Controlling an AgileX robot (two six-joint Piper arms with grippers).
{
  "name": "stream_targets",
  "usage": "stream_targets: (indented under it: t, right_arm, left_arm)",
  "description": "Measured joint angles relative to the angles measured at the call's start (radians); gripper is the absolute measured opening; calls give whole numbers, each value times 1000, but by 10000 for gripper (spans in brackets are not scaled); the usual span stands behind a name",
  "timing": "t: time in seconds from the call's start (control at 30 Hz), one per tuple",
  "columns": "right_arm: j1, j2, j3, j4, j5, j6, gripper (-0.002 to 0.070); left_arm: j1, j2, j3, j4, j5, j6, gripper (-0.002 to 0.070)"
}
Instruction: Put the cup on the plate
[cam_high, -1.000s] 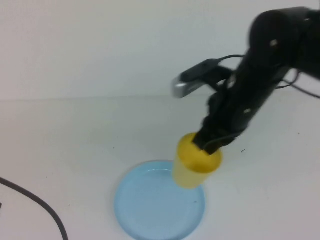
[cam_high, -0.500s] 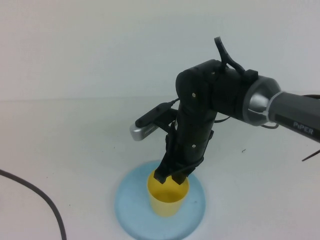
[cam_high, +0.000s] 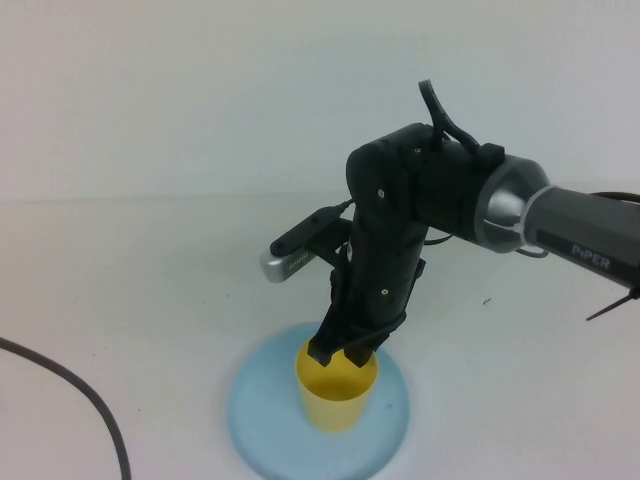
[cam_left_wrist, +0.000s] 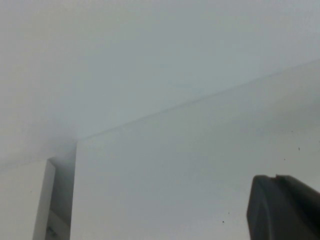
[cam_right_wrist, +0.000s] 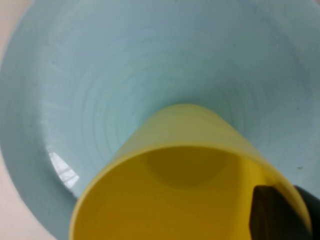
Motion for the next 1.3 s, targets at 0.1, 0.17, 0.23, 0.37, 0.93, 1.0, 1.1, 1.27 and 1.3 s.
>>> stream_targets:
  t: [0.1, 0.17, 0.23, 0.37, 0.93, 1.0, 1.1, 1.27, 1.3]
  right_arm:
    - [0, 2, -1, 28, 7, 0, 64]
    - [0, 11, -1, 57, 24, 0, 139]
    - [2, 18, -1, 72, 38, 0, 236]
    - [2, 18, -1, 75, 47, 18, 389]
    - [26, -290, -148, -42, 112, 187, 165]
    - [48, -348, -148, -107, 112, 203, 72]
    - [80, -424, -137, -176, 112, 217, 24]
    - [114, -540, -9, -221, 112, 228, 7]
    - [116, -569, 33, -225, 112, 231, 6]
  left_arm:
    - [0, 0, 0, 5, 0, -10, 0]
    - [0, 0, 0, 14, 0, -19, 0]
    - [0, 0, 0, 19, 0, -22, 0]
    - [0, 0, 0, 26, 0, -35, 0]
    - [-19, -6, 0, 148, 87, -231, 0]
    - [-40, -8, 0, 148, 96, -241, 0]
    - [-44, -8, 0, 149, 98, -240, 0]
    - [-44, -8, 0, 149, 139, -240, 0]
    - [-44, -8, 0, 149, 145, -240, 0]
